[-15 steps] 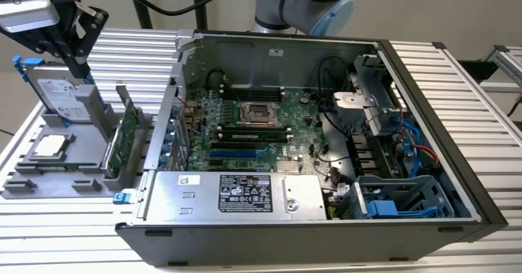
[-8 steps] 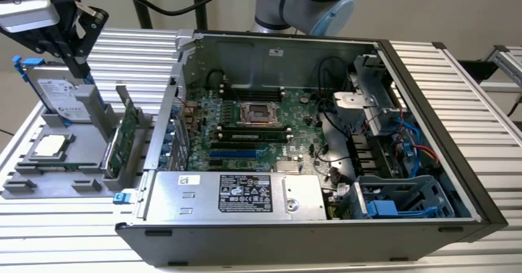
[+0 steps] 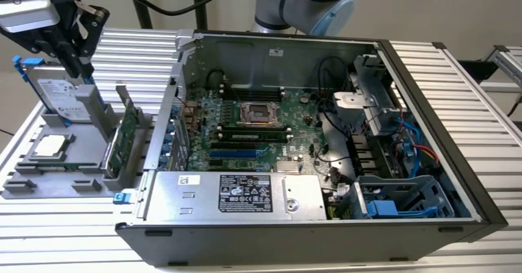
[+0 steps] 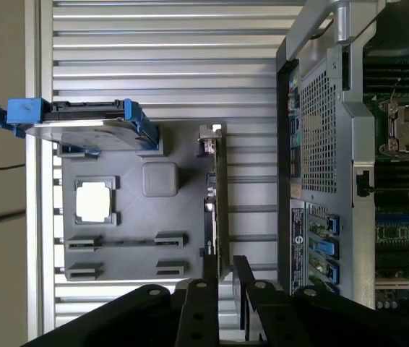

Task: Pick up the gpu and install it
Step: 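Reach for the gpu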

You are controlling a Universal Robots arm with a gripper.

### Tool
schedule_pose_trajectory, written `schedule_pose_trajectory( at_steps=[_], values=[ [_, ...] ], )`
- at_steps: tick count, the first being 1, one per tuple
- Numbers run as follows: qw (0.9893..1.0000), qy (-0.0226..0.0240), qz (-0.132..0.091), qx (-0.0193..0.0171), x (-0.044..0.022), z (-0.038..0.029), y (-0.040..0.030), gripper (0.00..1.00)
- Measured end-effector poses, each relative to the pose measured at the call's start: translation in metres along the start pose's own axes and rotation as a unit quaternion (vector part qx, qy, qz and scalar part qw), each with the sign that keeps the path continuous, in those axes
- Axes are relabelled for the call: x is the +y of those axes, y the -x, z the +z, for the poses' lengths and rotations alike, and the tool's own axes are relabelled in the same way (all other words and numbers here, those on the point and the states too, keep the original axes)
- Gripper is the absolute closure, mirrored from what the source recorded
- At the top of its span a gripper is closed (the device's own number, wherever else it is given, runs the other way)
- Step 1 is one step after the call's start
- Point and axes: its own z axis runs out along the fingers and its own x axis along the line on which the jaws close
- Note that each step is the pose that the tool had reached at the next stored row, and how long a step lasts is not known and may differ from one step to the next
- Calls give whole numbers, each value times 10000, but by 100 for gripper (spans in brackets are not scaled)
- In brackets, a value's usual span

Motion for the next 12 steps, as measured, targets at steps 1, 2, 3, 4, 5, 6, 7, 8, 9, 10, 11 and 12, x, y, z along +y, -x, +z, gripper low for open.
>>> schedule_pose_trajectory(
  at_steps=[1,2,3,4,5,6,7,8,9,10,11,12],
  values=[
    [10000,0,0,0,0,0,0,0],
    [10000,1,0,0,0,0,0,0],
    [10000,11,0,0,0,0,0,0],
    [10000,13,0,0,-1,10,0,0],
    [10000,13,0,0,-1,11,0,0],
    [10000,13,0,0,-1,12,0,0],
    [10000,14,0,0,-1,15,0,0],
    [10000,13,0,0,-1,17,0,0],
    [10000,13,0,0,-2,19,0,0],
    [10000,13,0,0,-2,22,0,0],
    [10000,14,0,0,-2,26,0,0],
    [10000,13,0,0,-2,30,0,0]
  ],
)
